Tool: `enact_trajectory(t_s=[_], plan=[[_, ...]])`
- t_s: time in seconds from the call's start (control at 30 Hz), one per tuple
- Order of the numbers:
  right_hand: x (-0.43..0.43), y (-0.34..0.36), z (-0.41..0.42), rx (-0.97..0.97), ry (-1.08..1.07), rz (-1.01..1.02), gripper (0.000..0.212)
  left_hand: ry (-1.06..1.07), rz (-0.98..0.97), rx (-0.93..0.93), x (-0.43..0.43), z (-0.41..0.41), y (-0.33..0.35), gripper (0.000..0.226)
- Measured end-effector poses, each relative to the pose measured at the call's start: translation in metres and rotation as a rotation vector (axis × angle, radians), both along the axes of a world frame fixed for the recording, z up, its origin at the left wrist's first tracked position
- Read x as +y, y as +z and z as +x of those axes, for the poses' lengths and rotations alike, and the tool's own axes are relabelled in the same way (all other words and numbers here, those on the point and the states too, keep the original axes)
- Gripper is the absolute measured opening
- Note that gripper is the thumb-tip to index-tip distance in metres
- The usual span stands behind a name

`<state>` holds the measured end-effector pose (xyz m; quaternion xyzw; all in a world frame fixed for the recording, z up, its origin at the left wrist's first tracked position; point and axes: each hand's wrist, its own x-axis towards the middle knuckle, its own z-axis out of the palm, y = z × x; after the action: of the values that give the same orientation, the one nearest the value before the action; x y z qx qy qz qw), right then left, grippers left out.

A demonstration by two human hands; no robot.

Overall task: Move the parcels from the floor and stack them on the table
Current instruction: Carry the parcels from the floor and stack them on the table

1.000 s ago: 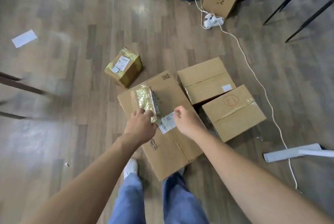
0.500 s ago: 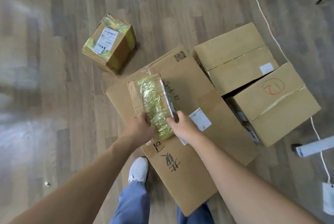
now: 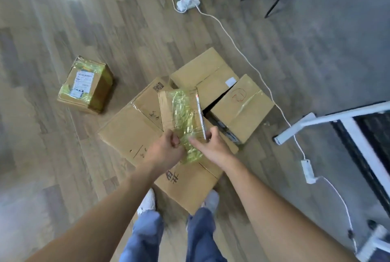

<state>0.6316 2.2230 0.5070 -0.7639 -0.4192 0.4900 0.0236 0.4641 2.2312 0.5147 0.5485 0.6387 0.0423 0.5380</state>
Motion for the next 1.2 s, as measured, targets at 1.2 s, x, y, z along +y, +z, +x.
enact_trajectory(t_s=[1.2], plan=[[-0.528,0.337,0.596,-0.239,-0.859,0.541,0.045,-0.842,0.502,-0.168,-0.341,0.633,0.311,0.038]])
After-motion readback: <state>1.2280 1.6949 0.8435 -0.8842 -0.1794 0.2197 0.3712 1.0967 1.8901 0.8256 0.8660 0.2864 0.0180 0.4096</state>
